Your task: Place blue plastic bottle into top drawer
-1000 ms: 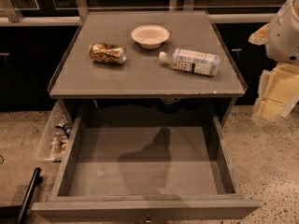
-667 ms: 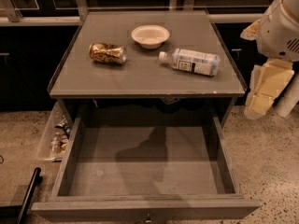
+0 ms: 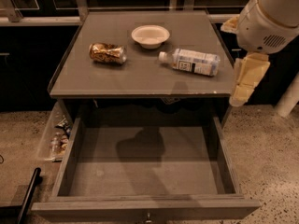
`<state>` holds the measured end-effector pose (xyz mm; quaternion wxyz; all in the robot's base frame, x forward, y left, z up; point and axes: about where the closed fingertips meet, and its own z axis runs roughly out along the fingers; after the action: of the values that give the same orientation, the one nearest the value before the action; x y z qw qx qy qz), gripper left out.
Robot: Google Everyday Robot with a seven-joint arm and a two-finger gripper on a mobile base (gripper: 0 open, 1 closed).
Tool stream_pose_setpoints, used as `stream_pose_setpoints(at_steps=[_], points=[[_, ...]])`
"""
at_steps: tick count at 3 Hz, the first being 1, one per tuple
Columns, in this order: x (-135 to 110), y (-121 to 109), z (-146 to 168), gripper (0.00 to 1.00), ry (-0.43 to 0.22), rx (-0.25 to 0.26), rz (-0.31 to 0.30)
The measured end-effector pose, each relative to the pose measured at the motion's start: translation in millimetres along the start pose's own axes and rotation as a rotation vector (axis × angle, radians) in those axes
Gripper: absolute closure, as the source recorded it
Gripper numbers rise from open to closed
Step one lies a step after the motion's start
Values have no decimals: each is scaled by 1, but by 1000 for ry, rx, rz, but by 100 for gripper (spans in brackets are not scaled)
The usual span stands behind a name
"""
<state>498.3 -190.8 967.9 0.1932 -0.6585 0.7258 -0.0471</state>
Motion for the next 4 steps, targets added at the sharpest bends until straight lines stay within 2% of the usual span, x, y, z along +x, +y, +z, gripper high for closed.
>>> stream_pose_setpoints(at_steps=[1, 2, 3, 4], points=[[3, -22, 14, 0, -67, 25, -56], [5, -35, 25, 0, -90, 29, -92], [5, -36, 26, 0, -89, 29, -94], [1, -40, 48, 0, -140, 11, -39]])
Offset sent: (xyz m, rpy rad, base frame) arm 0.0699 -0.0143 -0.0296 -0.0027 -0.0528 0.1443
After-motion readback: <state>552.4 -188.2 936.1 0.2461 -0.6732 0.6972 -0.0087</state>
